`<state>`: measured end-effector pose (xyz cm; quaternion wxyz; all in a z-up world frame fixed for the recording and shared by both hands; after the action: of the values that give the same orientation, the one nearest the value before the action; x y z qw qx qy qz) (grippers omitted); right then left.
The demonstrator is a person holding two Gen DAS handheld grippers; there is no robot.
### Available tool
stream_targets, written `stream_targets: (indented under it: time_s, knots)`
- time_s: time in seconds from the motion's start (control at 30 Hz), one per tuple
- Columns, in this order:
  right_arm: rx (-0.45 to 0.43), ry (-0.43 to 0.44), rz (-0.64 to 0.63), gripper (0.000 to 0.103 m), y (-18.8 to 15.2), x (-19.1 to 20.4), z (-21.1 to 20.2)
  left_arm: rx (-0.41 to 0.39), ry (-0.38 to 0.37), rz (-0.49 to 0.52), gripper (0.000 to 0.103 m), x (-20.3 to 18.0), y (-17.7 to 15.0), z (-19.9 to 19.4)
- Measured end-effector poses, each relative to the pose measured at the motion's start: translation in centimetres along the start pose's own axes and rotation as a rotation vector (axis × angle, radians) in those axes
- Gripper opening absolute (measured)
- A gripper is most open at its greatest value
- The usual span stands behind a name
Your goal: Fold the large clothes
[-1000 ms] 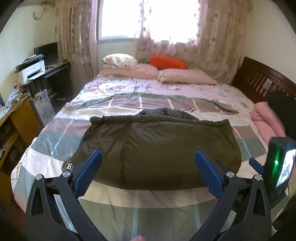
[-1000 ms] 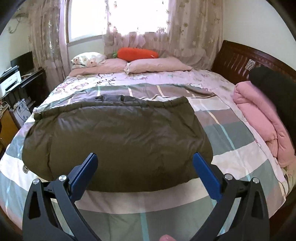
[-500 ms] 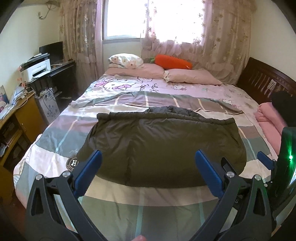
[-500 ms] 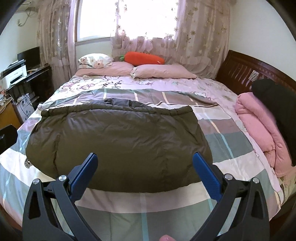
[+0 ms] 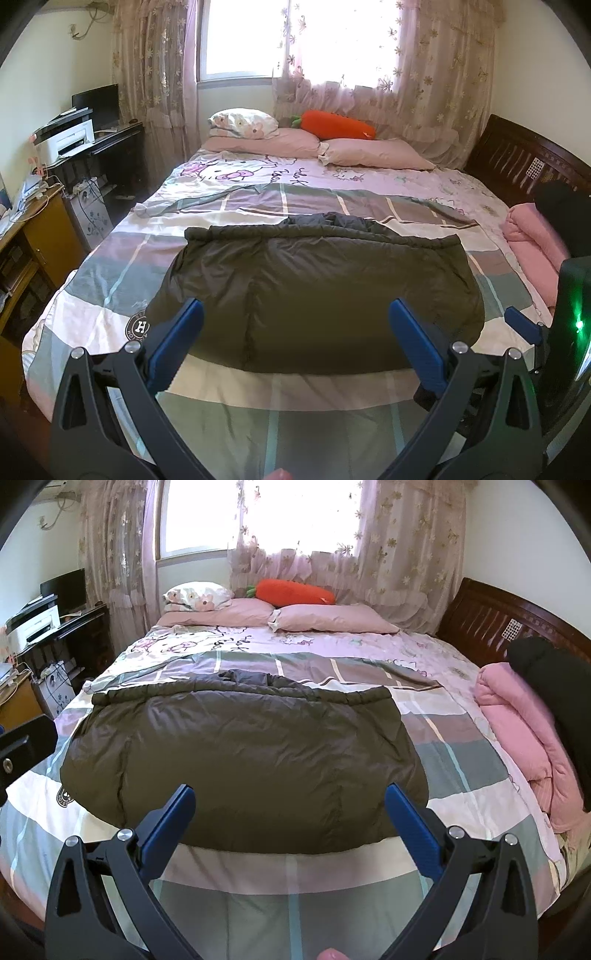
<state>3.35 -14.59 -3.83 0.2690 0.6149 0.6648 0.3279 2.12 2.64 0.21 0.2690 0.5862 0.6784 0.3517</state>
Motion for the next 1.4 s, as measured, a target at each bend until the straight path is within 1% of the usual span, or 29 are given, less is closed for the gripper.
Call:
stream_targets:
  time_s: [0.43,1.07,1.4]
  knots:
    - [0.004,-0.008,-0.016,0.102,-0.22,0.33,0.21,0.013,-0.009,-0.010,0.101,0.09,-0.32,0.20]
    - [0.013,-0.006,-0.017,0.102,-0.56,0.40,0.48,0.018,-0.015,0.010,0.101,0.12,-0.83,0.51]
    - [0.013,-0.007,-0.016,0.102,-0.51,0.46,0.44,0.001,-0.026,0.022,0.101,0.11,-0.66,0.21]
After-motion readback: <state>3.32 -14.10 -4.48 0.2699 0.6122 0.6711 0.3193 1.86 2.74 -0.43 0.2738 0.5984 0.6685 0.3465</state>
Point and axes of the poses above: each gripper's, at about its wrist camera, not at the fingertips, and z roughly the way its jaws point, x to its left, y to its top, the point moved 4 cm from there along z, roughly the way its jaws point, and after that the axes turned 10 degrees about y, right-handed, at the moved point
